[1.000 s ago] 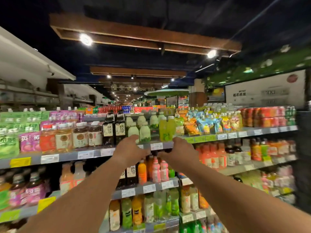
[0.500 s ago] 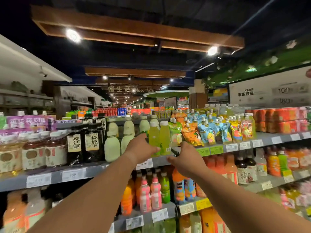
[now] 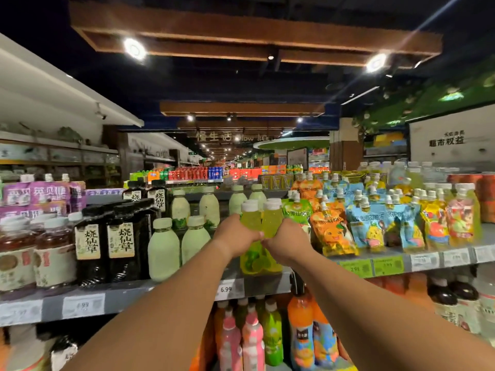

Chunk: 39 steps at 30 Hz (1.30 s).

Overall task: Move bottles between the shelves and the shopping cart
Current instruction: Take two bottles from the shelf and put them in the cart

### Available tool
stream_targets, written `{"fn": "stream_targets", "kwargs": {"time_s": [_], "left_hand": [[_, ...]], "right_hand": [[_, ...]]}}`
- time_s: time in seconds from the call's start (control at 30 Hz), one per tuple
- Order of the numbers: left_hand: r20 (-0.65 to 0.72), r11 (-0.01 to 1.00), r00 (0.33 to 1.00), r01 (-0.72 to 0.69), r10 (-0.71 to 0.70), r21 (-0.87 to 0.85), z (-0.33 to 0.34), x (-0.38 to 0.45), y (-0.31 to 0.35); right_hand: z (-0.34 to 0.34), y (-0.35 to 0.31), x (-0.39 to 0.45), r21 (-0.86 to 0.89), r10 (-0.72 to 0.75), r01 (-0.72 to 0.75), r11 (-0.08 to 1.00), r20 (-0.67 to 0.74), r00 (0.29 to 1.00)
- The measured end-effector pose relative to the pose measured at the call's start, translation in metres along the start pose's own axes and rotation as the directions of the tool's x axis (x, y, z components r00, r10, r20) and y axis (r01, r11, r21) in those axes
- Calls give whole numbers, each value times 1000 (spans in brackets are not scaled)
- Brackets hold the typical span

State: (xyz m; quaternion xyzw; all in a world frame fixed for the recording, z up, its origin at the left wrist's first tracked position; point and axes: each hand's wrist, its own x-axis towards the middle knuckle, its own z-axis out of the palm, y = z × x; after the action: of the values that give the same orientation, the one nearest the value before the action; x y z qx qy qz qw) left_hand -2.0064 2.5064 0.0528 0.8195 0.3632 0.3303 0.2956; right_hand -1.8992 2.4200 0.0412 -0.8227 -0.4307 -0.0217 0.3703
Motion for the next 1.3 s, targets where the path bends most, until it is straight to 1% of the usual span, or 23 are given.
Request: {"fn": "stream_targets", "kwargs": {"time_s": [0.17,0.23,0.37,0.47,0.57,0.67,0.77,0.87,0.97,1.03,1.13,1.23,1.3], "left_hand": [[-45,1000,999,7,-7,1,9,12,0],[-49,1000,999,16,-16,-19,9,15,2],[-71,998,997,38,-42,-58,13,16,4],[-98,996,994,45,-52,-72,13,13,5],[-139,998,990,4,-11,-56,13,2,4],[-226,994,973,-62,40,-89,4,-14,7],[-262,976,963,-119,69,-181,-27,-31,14],[-260,964,962,-146,86,-223,-71,-53,9],[-282,962,957,-131,60,-240,-118,-84,-15],[-314,971,949,-106,35,-214,-151,-110,-39],[-374,994,926,-2,-40,-111,-207,-157,-82],[-456,994,883,84,-108,-72,-264,-213,-134],[-494,988,857,151,-149,-36,-299,-253,-167]], "right_hand": [[5,8,27,43,-23,22,999,26,999],[6,8,31,42,-8,7,999,17,1000],[10,12,37,71,-37,37,997,-9,999],[8,18,37,59,-62,62,996,-18,998],[5,21,33,101,-135,139,985,-39,990],[-3,12,22,144,-249,272,952,-159,955],[-18,-14,6,161,-326,378,912,-277,904],[-22,-51,-17,174,-386,450,876,-307,870],[-7,-91,-52,239,-446,505,830,-260,856],[14,-120,-78,306,-494,535,788,-204,845],[55,-173,-120,378,-536,528,761,-92,839],[107,-229,-172,452,-589,525,721,2,808],[146,-262,-208,487,-606,502,715,74,792]]}}
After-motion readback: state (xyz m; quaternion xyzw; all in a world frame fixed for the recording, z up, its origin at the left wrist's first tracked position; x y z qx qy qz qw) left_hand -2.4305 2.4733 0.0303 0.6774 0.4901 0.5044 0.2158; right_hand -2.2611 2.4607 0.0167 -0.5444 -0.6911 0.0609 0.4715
